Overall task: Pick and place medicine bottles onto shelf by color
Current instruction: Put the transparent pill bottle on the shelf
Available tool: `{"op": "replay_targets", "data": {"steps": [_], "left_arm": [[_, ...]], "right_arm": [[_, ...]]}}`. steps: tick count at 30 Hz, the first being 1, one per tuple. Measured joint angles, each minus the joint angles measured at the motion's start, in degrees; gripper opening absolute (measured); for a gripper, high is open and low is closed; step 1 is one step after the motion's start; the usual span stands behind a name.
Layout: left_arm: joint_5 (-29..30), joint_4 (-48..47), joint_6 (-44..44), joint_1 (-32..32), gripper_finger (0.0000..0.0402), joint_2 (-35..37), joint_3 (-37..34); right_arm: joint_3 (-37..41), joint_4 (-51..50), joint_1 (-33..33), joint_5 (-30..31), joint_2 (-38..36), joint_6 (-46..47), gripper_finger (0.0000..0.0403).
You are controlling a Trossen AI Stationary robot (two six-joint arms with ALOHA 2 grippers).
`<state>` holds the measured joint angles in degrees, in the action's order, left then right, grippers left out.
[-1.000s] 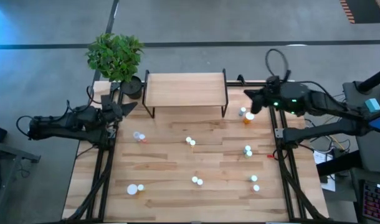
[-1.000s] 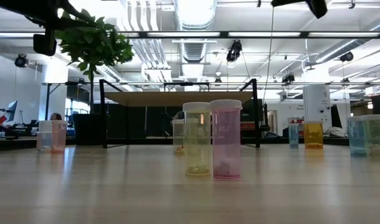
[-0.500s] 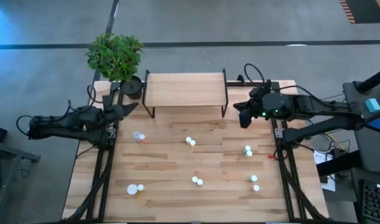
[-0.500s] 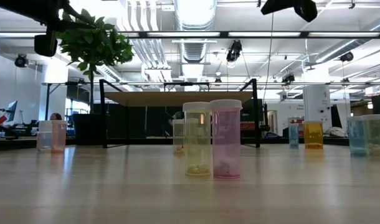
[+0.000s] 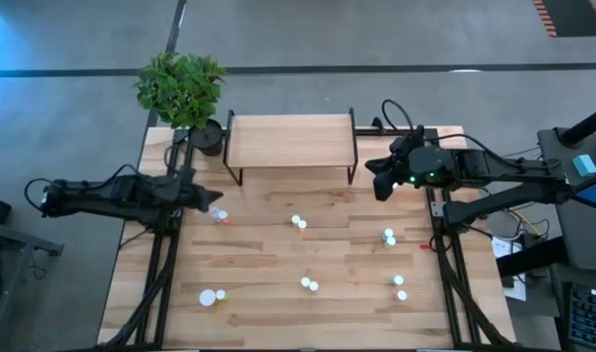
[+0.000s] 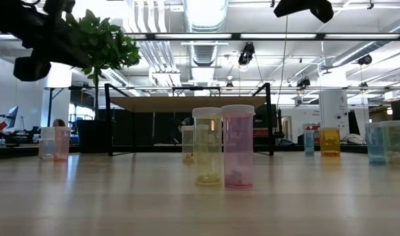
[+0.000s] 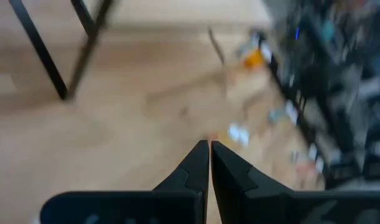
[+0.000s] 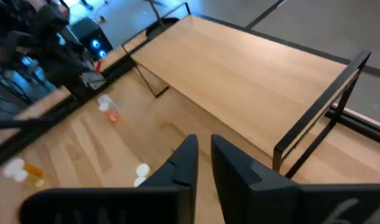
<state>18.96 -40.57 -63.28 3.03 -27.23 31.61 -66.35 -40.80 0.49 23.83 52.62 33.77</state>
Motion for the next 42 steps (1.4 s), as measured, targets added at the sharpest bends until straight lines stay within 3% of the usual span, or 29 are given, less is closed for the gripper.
{"op": "replay_targets", "data": {"steps": [4,11,15,20,25,30,36,42], "left_arm": [[-6.31,-5.73,3.03,0.02,0.0,-2.57,3.33],[-2.89,-7.4,8.87,-0.02,0.0,-9.71,7.49],[-4.82,-8.2,11.67,-0.02,0.0017,-15.45,9.53],[-9.86,-13.14,14.52,-0.02,0.0089,-22.91,12.94],[-10.59,-20.56,19.7,-0.02,0.0146,-28.44,18.77],[-9.32,-25.47,26.86,-0.02,0.0155,-32.14,25.53],[-5.1,-24.89,42.06,-0.04,0.0155,-34.27,28.71],[-4.41,-23.05,46.15,-0.92,0.0155,-36.7,28.42]], "right_arm": [[0.0,-3.12,0.0,0.15,1.18,-1.84,0.009],[0.02,-5.09,-0.04,0.82,3.25,-3.68,0.0165],[0.02,-2.49,-0.02,0.16,3.76,-8.52,0.0188],[-0.05,-1.83,0.0,-0.25,3.74,-14.14,0.0196],[-0.88,-1.81,-0.13,0.22,3.74,-14.4,0.0196],[-0.92,-1.81,-0.15,1.98,4.13,-14.51,0.0196],[0.12,-5.34,-0.15,2.3,6.21,-20.13,0.0196],[0.15,-6.65,-0.13,0.7,9.77,-14.23,0.0196]]}}
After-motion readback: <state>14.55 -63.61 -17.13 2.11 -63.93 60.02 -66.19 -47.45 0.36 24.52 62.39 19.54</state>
